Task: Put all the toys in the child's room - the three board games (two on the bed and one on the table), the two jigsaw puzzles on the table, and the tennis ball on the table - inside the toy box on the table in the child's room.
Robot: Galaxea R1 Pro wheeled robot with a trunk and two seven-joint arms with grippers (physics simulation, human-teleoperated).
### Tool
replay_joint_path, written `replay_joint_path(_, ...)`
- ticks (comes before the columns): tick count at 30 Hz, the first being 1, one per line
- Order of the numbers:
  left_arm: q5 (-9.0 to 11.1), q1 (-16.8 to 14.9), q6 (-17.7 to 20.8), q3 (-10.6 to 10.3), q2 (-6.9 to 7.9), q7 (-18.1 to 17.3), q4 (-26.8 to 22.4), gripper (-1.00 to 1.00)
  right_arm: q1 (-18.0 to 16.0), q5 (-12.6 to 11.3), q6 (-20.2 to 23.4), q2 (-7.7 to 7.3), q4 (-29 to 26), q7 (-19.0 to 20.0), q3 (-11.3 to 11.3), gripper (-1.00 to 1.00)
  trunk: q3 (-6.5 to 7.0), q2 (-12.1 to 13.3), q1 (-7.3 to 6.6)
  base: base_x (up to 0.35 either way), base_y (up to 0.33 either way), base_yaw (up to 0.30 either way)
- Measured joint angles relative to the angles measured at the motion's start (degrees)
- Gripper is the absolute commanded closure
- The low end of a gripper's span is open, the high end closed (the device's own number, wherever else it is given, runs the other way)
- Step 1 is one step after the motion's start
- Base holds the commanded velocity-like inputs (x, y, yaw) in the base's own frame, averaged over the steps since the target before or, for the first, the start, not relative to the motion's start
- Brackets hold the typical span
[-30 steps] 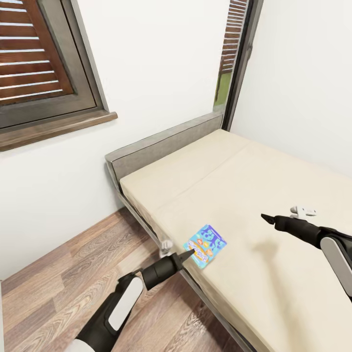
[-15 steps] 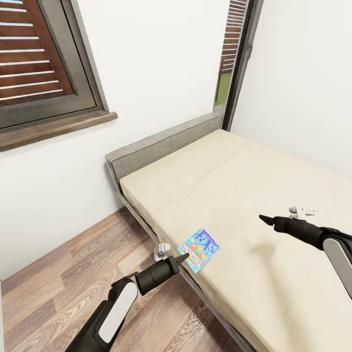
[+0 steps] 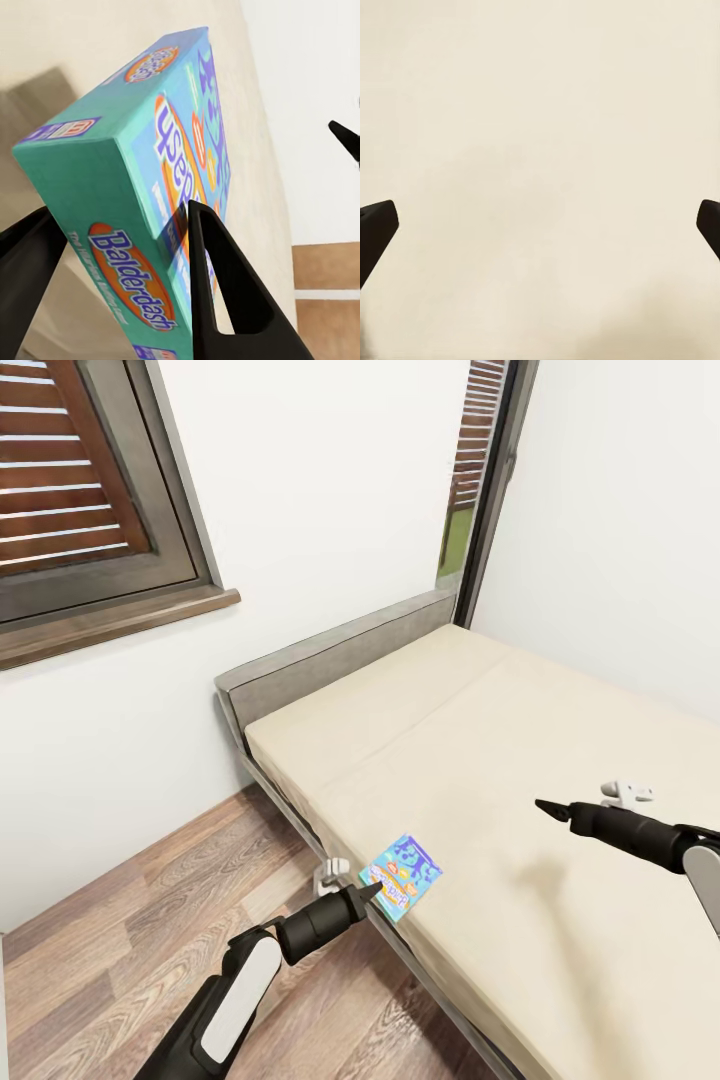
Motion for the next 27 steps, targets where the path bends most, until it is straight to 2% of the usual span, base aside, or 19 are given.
replay_joint_path(6,0.1,0.0,0.1,0.0,0.01,0.5,-0.4,1.00,0.2,0.1,0.3,-0.03,0.0,1.6,-0.8,-1.00,0.00,0.0,0.00,0.000,0.000,0.000)
replay_joint_path(11,0.3,0.1,0.2,-0.1,0.08,0.7,-1.9,1.00,0.9,0.1,0.5,-0.03,0.2,2.7,-2.8,-1.00,0.00,0.0,0.00,0.000,0.000,0.000)
replay_joint_path(15,0.2,0.1,0.4,-0.2,0.14,0.7,-2.6,1.00,1.3,0.0,0.5,0.11,0.1,3.7,-3.4,-1.00,0.00,0.0,0.00,0.000,0.000,0.000)
replay_joint_path(27,0.2,0.2,0.6,-0.2,0.22,0.5,-3.2,1.00,1.7,0.0,1.6,0.35,-1.2,5.0,-3.9,-1.00,0.06,0.0,0.00,0.000,0.000,-0.021)
